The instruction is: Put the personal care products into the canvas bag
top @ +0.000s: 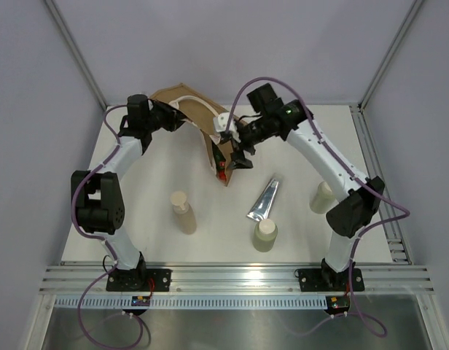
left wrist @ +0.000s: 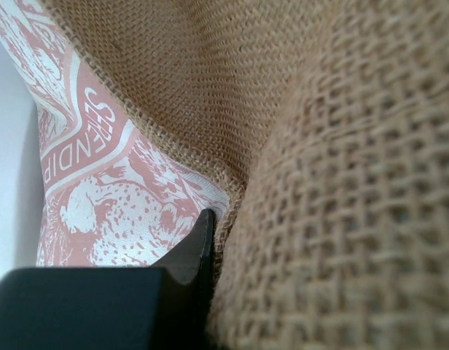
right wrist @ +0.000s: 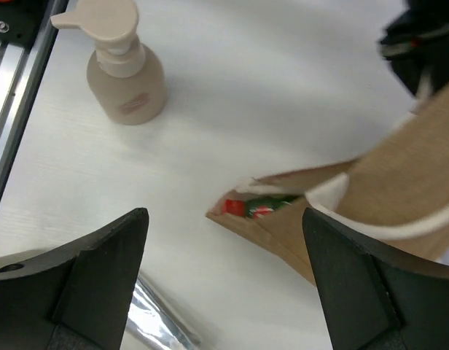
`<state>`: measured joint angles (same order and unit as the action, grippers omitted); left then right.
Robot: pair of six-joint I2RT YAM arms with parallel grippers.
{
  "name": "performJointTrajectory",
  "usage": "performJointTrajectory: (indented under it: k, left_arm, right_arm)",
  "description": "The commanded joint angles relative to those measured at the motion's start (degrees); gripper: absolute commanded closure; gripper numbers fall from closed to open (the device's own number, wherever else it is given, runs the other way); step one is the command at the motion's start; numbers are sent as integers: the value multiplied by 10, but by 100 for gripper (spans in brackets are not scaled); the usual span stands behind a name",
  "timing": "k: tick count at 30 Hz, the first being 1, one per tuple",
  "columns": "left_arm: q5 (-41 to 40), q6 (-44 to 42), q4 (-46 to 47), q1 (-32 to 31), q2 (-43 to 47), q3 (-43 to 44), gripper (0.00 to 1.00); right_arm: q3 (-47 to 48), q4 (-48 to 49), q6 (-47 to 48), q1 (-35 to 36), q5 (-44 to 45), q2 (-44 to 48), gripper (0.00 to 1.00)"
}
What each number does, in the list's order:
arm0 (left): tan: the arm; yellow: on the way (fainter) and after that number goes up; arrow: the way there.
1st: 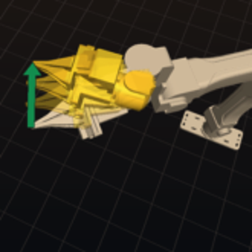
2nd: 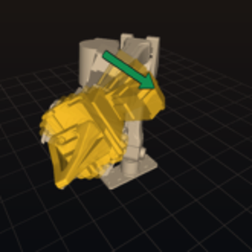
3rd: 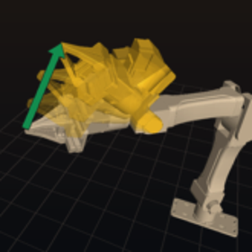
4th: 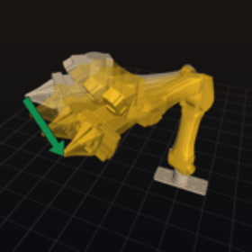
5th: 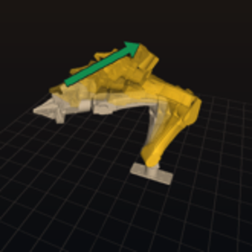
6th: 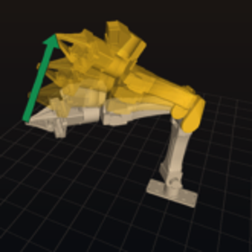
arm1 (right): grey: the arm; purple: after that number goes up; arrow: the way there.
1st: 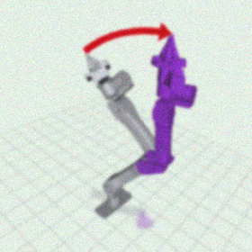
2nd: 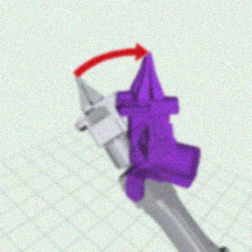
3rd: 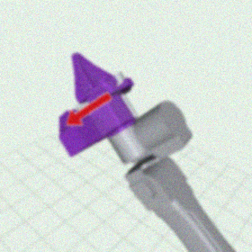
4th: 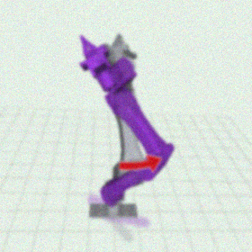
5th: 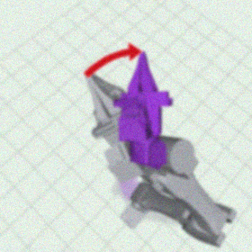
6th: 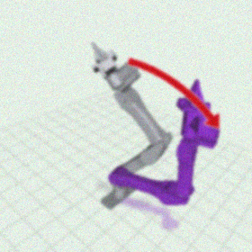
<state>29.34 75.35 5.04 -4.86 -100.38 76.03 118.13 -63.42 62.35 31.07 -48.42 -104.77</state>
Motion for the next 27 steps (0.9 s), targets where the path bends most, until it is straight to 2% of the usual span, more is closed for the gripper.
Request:
performJointTrajectory:
  k: [1, 2, 3, 5, 6, 7, 8, 9, 11, 12, 15, 20, 22, 25, 27]
  left_arm:
    - [48, 48, 92, 4, 40, 58, 100]
    - [48, 45, 89, 4, 42, 57, 100]
    - [49, 42, 88, 4, 45, 58, 100]
    - [48, 40, 85, 4, 48, 56, 100]
    - [49, 38, 84, 4, 49, 56, 100]
    - [48, 38, 82, 4, 49, 57, 100]
    - [48, 37, 83, 4, 51, 57, 100]
    - [48, 38, 82, 4, 51, 56, 100]
    - [50, 38, 83, 4, 52, 56, 100]
    - [50, 38, 83, 4, 53, 57, 100]
    - [51, 37, 83, 4, 55, 57, 100]
    - [52, 34, 81, 4, 55, 55, 100]
    - [53, 32, 81, 4, 57, 52, 100]
    - [53, 31, 81, 4, 59, 49, 100]
    - [54, 32, 83, 4, 59, 48, 100]
  right_arm:
    - [-89, 25, 26, 59, 77, -13, 7]
    - [-106, 80, -79, 75, 109, -12, 9]
    - [-117, 168, -126, 79, 161, -15, 12]
    - [-140, 247, -227, 80, 215, -15, 22]
    - [-150, 307, -303, 80, 269, -9, 22]
    - [-178, 332, -330, 80, 295, -1, 22]
    - [-202, 364, -366, 80, 328, 8, 27]
    - [-224, 417, -432, 80, 362, 25, 27]
    - [-281, 441, -478, 80, 408, 44, 26]
    - [-303, 474, -547, 80, 450, 64, 26]
    - [-365, 496, -641, 80, 474, 90, 26]
    - [-398, 489, -713, 80, 445, 127, 26]
    - [-396, 494, -697, 79, 390, 148, 24]
    - [-344, 413, -597, 73, 255, 150, 23]
    - [-340, 400, -603, 68, 252, 145, 25]
